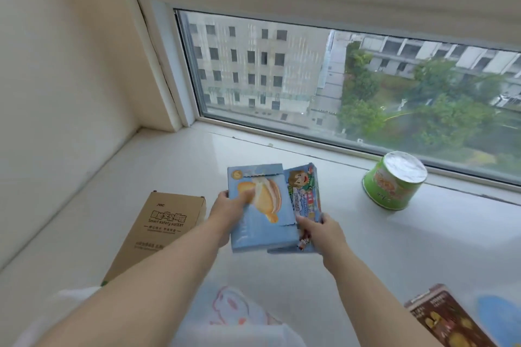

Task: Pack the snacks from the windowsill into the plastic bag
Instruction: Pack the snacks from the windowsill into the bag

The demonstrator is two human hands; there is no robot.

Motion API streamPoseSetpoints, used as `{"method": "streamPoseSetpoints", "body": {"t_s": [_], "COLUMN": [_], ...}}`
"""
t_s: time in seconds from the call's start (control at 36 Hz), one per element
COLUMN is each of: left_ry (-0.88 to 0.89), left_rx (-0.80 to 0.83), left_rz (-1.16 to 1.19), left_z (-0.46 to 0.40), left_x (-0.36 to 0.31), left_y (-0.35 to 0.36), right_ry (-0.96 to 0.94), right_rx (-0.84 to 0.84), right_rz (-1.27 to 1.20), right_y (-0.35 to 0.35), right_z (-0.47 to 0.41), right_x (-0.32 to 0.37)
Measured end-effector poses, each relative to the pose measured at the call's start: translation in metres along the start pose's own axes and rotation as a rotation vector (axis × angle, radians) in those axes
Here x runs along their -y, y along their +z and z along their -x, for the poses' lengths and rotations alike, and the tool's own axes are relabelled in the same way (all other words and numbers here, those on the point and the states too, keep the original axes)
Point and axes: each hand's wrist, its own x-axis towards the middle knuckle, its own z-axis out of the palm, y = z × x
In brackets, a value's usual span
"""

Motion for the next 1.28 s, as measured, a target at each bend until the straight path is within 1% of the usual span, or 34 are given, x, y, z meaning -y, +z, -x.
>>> {"method": "streamPoseSetpoints", "body": {"t_s": [0.03, 0.11, 0.25, 0.31, 0.36, 0.44, 0.5, 0.58, 0.64, 0.67, 0.75, 0.81, 0.86, 0.89, 0.94, 1.03, 1.06, 1.08, 1.14, 1.22, 1.28], "left_ry": [0.032, 0.14, 0.253, 0.298, 0.354, 0.479, 0.584, 0.755, 0.827, 0.864, 0.936, 0.895, 0.82, 0.797, 0.779, 0.766, 0.761, 0.757, 0.807, 0.975, 1.076], "left_rx": [0.011, 0.0, 0.015, 0.021, 0.019, -0.071, -0.154, -0.174, -0.122, -0.092, 0.011, 0.122, 0.222, 0.26, 0.308, 0.365, 0.386, 0.398, 0.395, 0.372, 0.416], "left_rz": [0.045, 0.085, 0.111, 0.076, 0.027, -0.067, -0.169, -0.314, -0.444, -0.533, -0.925, -1.179, -1.348, -1.385, -1.405, -1.446, -1.462, -1.483, -1.516, -1.545, -1.621], "left_z": [0.015, 0.065, 0.15, 0.179, 0.204, 0.235, 0.251, 0.268, 0.276, 0.28, 0.289, 0.295, 0.297, 0.297, 0.294, 0.295, 0.298, 0.301, 0.305, 0.3, 0.291], "left_x": [-0.01, -0.035, -0.049, -0.046, -0.037, -0.022, -0.011, 0.012, 0.028, 0.035, 0.05, 0.06, 0.072, 0.076, 0.082, 0.079, 0.077, 0.075, 0.068, 0.058, 0.063], "left_y": [0.001, -0.003, -0.035, -0.052, -0.071, -0.098, -0.112, -0.124, -0.132, -0.137, -0.148, -0.152, -0.155, -0.155, -0.156, -0.149, -0.145, -0.14, -0.127, -0.103, -0.089], "right_ry": [-0.03, -0.118, -0.344, -0.382, -0.369, -0.344, -0.307, -0.211, -0.163, -0.145, -0.046, -0.003, -0.016, -0.045, -0.106, -0.151, -0.163, -0.17, -0.16, -0.144, -0.133], "right_rx": [-0.005, -0.048, -0.107, -0.125, -0.135, -0.128, -0.128, -0.063, -0.055, -0.073, -0.117, -0.154, -0.233, -0.279, -0.37, -0.45, -0.458, -0.455, -0.438, -0.45, -0.447], "right_rz": [-0.034, -0.111, 0.025, 0.04, 0.023, 0.01, 0.075, 0.201, 0.319, 0.322, 0.246, 0.21, 0.283, 0.323, 0.282, 0.016, -0.039, -0.042, -0.031, -0.07, -0.142], "right_y": [-0.001, -0.004, -0.011, -0.01, -0.009, -0.012, -0.017, -0.023, -0.023, -0.024, -0.031, -0.036, -0.04, -0.041, -0.046, -0.056, -0.058, -0.058, -0.057, -0.054, -0.055], "right_z": [0.015, 0.063, 0.153, 0.184, 0.211, 0.25, 0.266, 0.283, 0.291, 0.294, 0.296, 0.299, 0.305, 0.308, 0.315, 0.323, 0.325, 0.329, 0.331, 0.334, 0.336], "right_x": [0.009, 0.035, 0.058, 0.056, 0.046, 0.032, 0.016, -0.01, -0.025, -0.031, -0.041, -0.042, -0.042, -0.041, -0.034, -0.018, -0.014, -0.01, -0.011, -0.015, -0.014]}}
